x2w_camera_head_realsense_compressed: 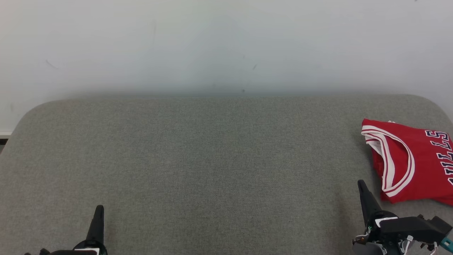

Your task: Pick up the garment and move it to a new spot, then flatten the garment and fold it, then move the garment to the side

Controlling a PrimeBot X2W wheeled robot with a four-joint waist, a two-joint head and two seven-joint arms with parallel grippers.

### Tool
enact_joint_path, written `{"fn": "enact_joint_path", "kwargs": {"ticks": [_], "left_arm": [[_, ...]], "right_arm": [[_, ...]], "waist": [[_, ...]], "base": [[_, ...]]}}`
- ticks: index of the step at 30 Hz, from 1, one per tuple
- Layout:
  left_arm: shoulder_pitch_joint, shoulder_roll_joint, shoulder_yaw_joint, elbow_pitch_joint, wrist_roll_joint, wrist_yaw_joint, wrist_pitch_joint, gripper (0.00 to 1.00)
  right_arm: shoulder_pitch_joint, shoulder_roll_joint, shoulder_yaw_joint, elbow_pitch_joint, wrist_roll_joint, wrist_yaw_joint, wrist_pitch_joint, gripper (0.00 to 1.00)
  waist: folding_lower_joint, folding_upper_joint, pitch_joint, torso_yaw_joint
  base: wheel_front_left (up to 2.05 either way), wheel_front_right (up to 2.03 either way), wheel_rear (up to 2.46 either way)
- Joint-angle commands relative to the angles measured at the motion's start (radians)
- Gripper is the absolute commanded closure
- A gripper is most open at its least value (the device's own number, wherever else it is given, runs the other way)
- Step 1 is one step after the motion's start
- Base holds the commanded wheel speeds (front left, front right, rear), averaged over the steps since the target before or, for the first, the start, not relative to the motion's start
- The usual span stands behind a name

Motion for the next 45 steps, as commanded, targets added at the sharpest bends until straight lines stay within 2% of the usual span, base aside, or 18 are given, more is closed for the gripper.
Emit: {"fn": "enact_joint_path", "kwargs": {"ticks": [1,23,45], "left_arm": [[-0.018,-0.001,0.006,-0.005,-0.024,-0.002,0.006,1.00],[-0.048,-0.007,0.015,-0.006,-0.170,-0.003,0.047,1.00],[-0.044,-0.006,0.014,-0.005,-0.173,-0.003,0.046,1.00]], "right_arm": [[-0.019,-0.003,-0.002,-0.004,0.018,0.001,0.004,1.00],[-0.045,-0.004,-0.008,-0.001,0.184,0.001,0.030,1.00],[-0.046,-0.003,-0.007,-0.001,0.183,0.001,0.031,1.00]], "waist": [[0.0000,-0.0001,0.001,0.000],[0.0000,0.0000,0.018,0.003],[0.0000,0.0000,0.019,0.003]], "base": [[0.00,0.00,0.00],[0.00,0.00,0.00],[0.00,0.00,0.00]]}}
